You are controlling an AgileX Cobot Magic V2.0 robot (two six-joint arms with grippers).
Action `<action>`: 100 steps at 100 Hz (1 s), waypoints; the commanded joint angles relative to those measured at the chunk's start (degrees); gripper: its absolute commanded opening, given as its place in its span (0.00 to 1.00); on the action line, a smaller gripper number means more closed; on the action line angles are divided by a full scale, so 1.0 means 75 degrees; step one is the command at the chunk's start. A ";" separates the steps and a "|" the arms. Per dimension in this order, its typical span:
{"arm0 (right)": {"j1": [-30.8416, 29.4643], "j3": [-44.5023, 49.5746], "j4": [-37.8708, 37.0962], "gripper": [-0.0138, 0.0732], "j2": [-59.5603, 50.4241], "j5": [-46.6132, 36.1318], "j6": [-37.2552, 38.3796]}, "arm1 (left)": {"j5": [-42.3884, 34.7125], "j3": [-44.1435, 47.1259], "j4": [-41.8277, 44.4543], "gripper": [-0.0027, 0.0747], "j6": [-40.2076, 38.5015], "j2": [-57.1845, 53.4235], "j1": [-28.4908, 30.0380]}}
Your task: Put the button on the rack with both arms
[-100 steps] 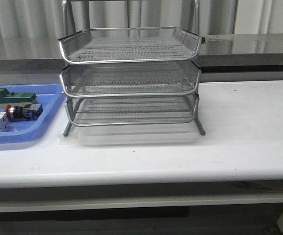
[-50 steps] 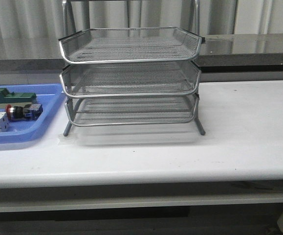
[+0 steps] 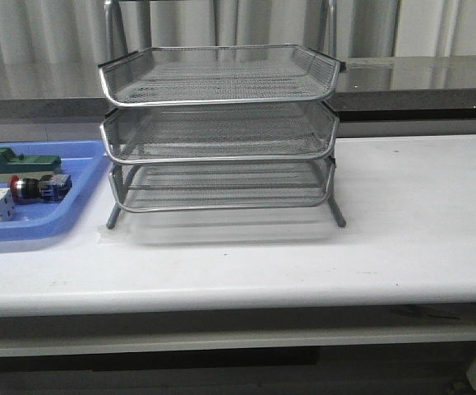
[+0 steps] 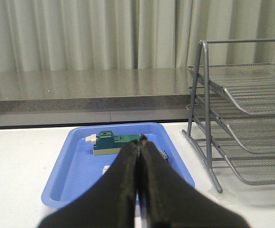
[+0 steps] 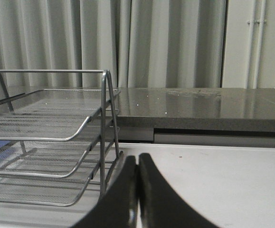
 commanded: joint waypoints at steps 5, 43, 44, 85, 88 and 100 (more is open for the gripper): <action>-0.0029 -0.1067 0.0045 0.09 0.0524 0.0463 -0.0046 | -0.0630 0.0429 0.0007 0.01 -0.0077 -0.0247 0.0025; -0.0029 -0.3679 0.1419 0.09 0.3685 0.3238 -0.0046 | -0.0630 0.0429 0.0007 0.01 -0.0077 -0.0247 0.0025; -0.0029 -0.3718 0.1460 0.09 0.3747 0.3269 -0.0046 | -0.0630 0.0429 0.0007 0.01 -0.0077 -0.0247 0.0025; -0.0029 -0.4569 0.3012 0.09 0.5895 0.3074 -0.0046 | -0.0630 0.0429 0.0007 0.01 -0.0077 -0.0247 0.0025; -0.0029 -0.4569 0.3015 0.09 0.5956 0.3041 -0.0046 | -0.0630 0.0429 0.0007 0.01 -0.0077 -0.0247 0.0025; -0.0029 -0.4569 0.3055 0.09 0.6160 0.2898 -0.0046 | -0.0630 0.0429 0.0007 0.01 -0.0077 -0.0247 0.0025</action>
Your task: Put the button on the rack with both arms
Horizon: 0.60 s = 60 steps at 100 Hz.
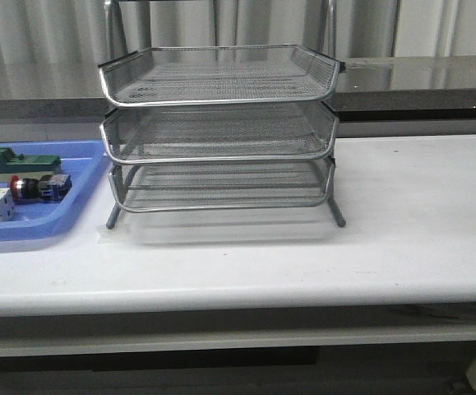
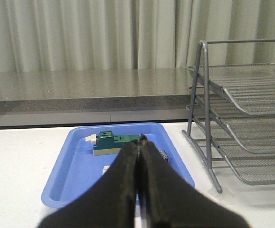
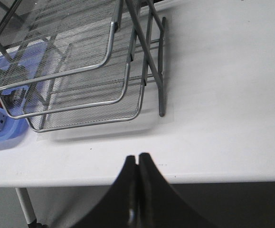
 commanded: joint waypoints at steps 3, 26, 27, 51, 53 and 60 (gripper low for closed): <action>-0.0029 -0.0288 0.0226 0.09 0.0179 -0.0629 -0.0046 | -0.0630 0.0429 0.0007 0.01 -0.0077 -0.0247 0.0025; -0.0020 -0.0288 0.0768 0.12 0.0647 -0.0588 -0.0046 | -0.0630 0.0429 0.0007 0.01 -0.0077 -0.0247 0.0025; -0.0020 -0.0288 0.0808 0.13 0.0679 -0.0588 -0.0046 | -0.0630 0.0429 0.0007 0.01 -0.0077 -0.0247 0.0025; -0.0020 -0.0288 0.1528 0.45 0.1163 -0.0653 -0.0046 | -0.0630 0.0429 0.0007 0.01 -0.0077 -0.0247 0.0025; -0.0020 -0.0288 0.1528 0.47 0.1200 -0.0681 -0.0046 | -0.0630 0.0429 0.0007 0.01 -0.0077 -0.0247 0.0025; -0.0020 -0.0288 0.1537 0.58 0.1343 -0.0762 -0.0046 | -0.0630 0.0429 0.0007 0.01 -0.0077 -0.0247 0.0025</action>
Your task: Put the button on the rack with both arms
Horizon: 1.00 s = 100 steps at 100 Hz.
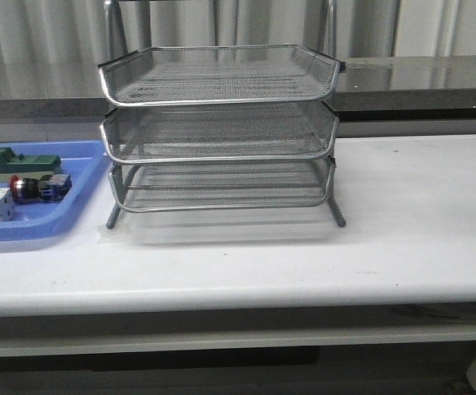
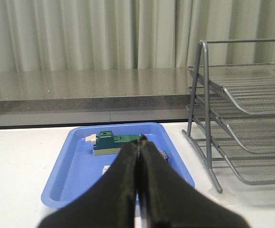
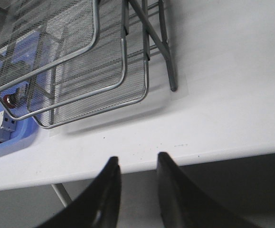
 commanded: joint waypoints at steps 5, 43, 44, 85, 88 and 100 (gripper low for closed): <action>-0.0020 -0.0288 0.0252 0.63 0.0210 -0.0619 -0.0046 | -0.0630 0.0429 0.0007 0.01 -0.0077 -0.0247 0.0025; 0.0004 -0.0326 0.1133 0.65 0.1383 -0.1044 -0.0046 | -0.0630 0.0429 0.0007 0.01 -0.0077 -0.0247 0.0025; 0.0013 -0.0345 0.1150 0.65 0.1412 -0.1044 -0.0046 | -0.0630 0.0429 0.0007 0.01 -0.0077 -0.0247 0.0025; 0.0591 -0.1582 0.1459 0.65 0.3178 -0.1147 -0.0046 | -0.0630 0.0429 0.0007 0.01 -0.0077 -0.0247 0.0025; 0.0621 -0.1684 0.1465 0.65 0.3297 -0.1147 -0.0046 | -0.0630 0.0429 0.0007 0.01 -0.0077 -0.0247 0.0025; 0.0674 -0.2074 0.1650 0.65 0.3770 -0.1155 -0.0046 | -0.0630 0.0429 0.0007 0.01 -0.0077 -0.0247 0.0025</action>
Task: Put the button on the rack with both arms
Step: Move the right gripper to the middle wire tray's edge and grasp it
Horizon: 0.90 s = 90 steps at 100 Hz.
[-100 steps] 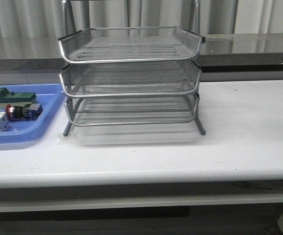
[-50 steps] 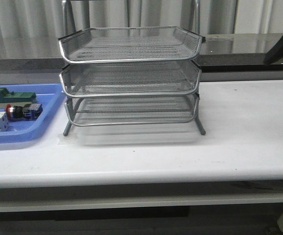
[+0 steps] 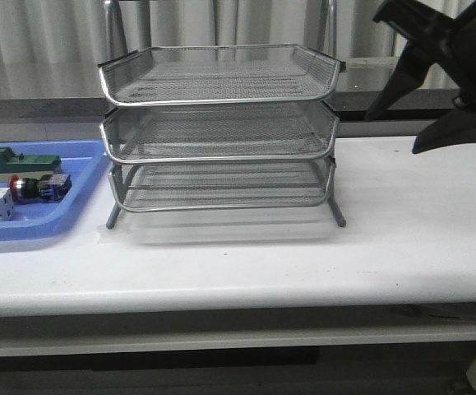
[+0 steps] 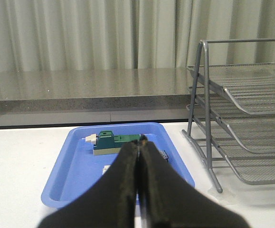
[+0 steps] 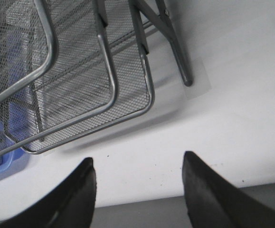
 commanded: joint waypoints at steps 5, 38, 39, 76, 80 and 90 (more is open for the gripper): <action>0.0040 -0.0604 0.0392 0.65 0.0296 -0.0336 -0.0060 | -0.0630 0.0429 0.0007 0.01 -0.0077 -0.0247 0.0025; 0.0056 -0.1286 0.0729 0.65 0.1338 -0.0213 -0.0060 | -0.0630 0.0429 0.0007 0.01 -0.0077 -0.0247 0.0025; 0.0056 -0.1299 0.0739 0.65 0.1353 -0.0213 -0.0060 | -0.0630 0.0429 0.0007 0.01 -0.0077 -0.0247 0.0025; 0.0064 -0.1562 0.1834 0.65 0.1737 0.0066 -0.1109 | -0.0630 0.0429 0.0007 0.01 -0.0077 -0.0247 0.0025; 0.0064 -0.1562 0.1983 0.65 0.1737 0.0082 -0.1247 | -0.0630 0.0429 0.0007 0.01 -0.0077 -0.0247 0.0025; 0.0064 -0.1562 0.2437 0.65 0.1737 0.0127 -0.1661 | -0.0630 0.0429 0.0007 0.01 -0.0077 -0.0247 0.0025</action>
